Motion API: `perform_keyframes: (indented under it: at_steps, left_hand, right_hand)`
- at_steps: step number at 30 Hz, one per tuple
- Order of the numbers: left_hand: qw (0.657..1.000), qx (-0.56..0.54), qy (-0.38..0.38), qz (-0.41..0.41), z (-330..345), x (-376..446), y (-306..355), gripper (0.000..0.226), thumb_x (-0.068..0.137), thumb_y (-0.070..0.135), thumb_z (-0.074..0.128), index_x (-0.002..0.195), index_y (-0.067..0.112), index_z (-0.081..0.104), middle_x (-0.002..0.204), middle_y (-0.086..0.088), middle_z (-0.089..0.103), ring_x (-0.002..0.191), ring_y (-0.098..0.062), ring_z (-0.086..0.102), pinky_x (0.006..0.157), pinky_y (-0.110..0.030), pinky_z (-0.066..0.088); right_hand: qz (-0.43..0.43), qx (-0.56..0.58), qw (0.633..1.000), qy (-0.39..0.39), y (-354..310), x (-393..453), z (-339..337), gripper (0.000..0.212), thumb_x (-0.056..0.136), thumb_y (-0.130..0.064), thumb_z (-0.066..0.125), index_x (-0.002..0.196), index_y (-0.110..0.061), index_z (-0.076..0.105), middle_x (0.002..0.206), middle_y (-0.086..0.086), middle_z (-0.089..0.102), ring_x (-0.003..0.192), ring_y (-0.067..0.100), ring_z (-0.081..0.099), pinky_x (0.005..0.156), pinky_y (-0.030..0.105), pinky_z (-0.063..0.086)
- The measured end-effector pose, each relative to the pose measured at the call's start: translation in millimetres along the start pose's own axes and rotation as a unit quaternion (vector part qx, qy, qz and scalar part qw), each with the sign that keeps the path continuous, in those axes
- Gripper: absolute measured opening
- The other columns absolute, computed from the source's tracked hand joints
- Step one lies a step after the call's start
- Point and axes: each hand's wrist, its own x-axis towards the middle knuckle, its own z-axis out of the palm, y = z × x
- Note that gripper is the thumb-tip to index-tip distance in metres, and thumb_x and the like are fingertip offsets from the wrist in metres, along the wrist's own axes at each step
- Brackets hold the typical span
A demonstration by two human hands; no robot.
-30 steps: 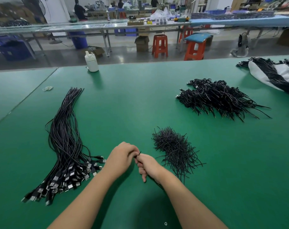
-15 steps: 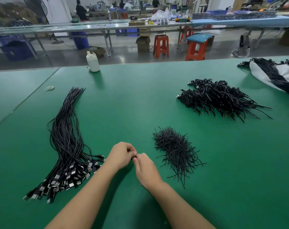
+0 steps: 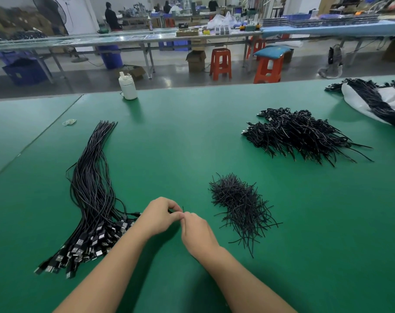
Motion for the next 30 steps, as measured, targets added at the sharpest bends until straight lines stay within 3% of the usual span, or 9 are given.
perform_keyframes:
  at_steps: [3, 10, 18, 23, 30]
  left_hand:
    - [0.999, -0.028, -0.019, -0.003, -3, 0, -1, 0.003, 0.086, 0.028, 0.074, 0.084, 0.030, 0.073, 0.091, 0.012, 0.073, 0.089, -0.007, 0.066, 0.085, -0.028, 0.051]
    - [0.998, -0.058, -0.030, -0.002, -4, 0, -8, 0.004, 0.084, 0.019, 0.076, 0.085, 0.023, 0.075, 0.088, 0.007, 0.074, 0.088, -0.010, 0.068, 0.083, -0.025, 0.052]
    - [0.987, -0.140, -0.075, -0.014, -9, -2, -26, 0.006, 0.087, 0.013, 0.074, 0.085, 0.018, 0.076, 0.086, -0.002, 0.077, 0.082, -0.013, 0.066, 0.088, -0.033, 0.053]
    - [0.989, -0.117, -0.093, -0.007, -12, -2, -30, 0.008, 0.087, 0.009, 0.071, 0.084, 0.015, 0.076, 0.086, -0.004, 0.077, 0.082, -0.017, 0.065, 0.093, -0.040, 0.052]
    - [0.996, -0.055, -0.069, 0.032, -11, 1, -14, 0.012, 0.086, 0.017, 0.070, 0.076, 0.023, 0.074, 0.077, 0.012, 0.075, 0.079, -0.013, 0.067, 0.087, -0.034, 0.054]
  right_hand:
    - [-0.003, -0.011, 1.000, -0.005, 0, 2, 1, 0.023, 0.106, -0.031, 0.032, 0.090, -0.019, 0.044, 0.097, 0.009, 0.061, 0.089, 0.031, 0.062, 0.070, 0.038, 0.044]
    - [-0.034, -0.060, 0.997, -0.024, 0, 4, -1, 0.016, 0.104, -0.020, 0.039, 0.102, -0.010, 0.052, 0.101, 0.013, 0.062, 0.093, 0.036, 0.064, 0.067, 0.037, 0.040]
    - [-0.083, -0.089, 0.991, -0.051, -6, -1, -11, 0.033, 0.107, -0.032, 0.030, 0.103, -0.008, 0.052, 0.104, 0.017, 0.061, 0.092, 0.038, 0.060, 0.069, 0.039, 0.036]
    - [-0.135, -0.167, 0.974, -0.075, -6, 1, -16, 0.032, 0.108, -0.031, 0.030, 0.108, -0.008, 0.051, 0.106, 0.015, 0.061, 0.093, 0.037, 0.062, 0.069, 0.040, 0.036]
    - [-0.191, -0.283, 0.935, -0.093, -7, 11, -39, 0.022, 0.105, -0.021, 0.038, 0.112, -0.008, 0.055, 0.107, 0.012, 0.065, 0.094, 0.035, 0.065, 0.067, 0.038, 0.039]
